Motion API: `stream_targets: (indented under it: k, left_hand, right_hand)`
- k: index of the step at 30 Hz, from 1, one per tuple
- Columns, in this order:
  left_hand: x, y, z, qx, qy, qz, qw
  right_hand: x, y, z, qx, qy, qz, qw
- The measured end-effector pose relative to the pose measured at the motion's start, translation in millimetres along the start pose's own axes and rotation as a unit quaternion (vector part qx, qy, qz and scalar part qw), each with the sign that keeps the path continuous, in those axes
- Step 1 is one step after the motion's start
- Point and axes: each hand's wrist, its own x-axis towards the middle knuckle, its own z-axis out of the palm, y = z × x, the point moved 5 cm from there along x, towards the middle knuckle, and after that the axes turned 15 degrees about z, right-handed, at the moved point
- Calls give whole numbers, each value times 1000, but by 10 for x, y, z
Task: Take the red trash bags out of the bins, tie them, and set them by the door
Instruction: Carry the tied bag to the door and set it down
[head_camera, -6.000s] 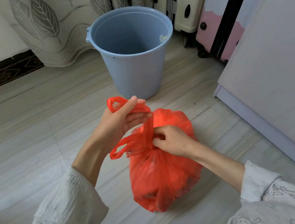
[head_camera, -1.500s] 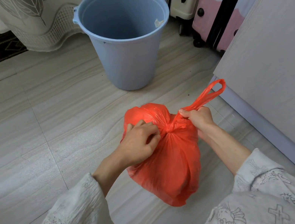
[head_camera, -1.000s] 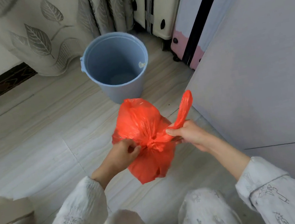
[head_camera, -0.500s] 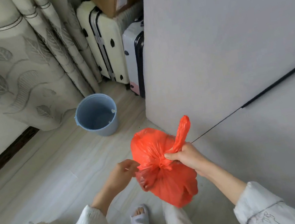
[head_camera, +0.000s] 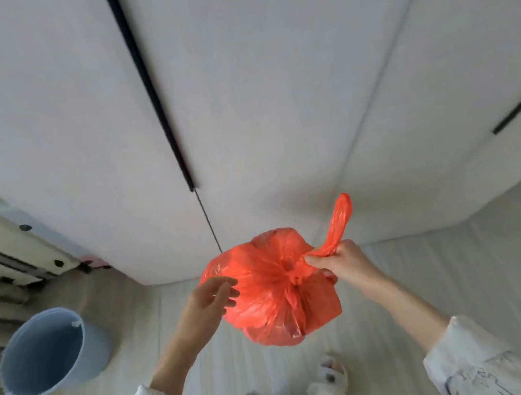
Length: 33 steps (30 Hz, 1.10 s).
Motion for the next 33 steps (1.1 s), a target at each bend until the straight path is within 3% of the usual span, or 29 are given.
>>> stream_targets:
  k: [7, 12, 16, 20, 26, 33]
  left_hand:
    - [288, 836, 1886, 31, -138, 55, 988]
    - [263, 1381, 3592, 36, -229, 93, 968]
    - [166, 1758, 4729, 27, -309, 106, 945]
    - [328, 2076, 5602, 41, -344, 126, 930]
    - [743, 2416, 6990, 49, -372, 135, 917]
    - [1412, 2818, 8712, 38, -375, 110, 920]
  right_hand:
    - [-507, 945, -1906, 156, 114, 17, 981]
    - [-826, 1692, -3290, 179, 189, 24, 965]
    - [-1098, 2201, -4377, 224, 277, 50, 933]
    - [-1214, 2592, -5341, 295, 327, 64, 895]
    - [-1011, 3078, -6645, 363, 343, 93, 861]
    - [-366, 3229, -8136, 358, 297, 123, 877]
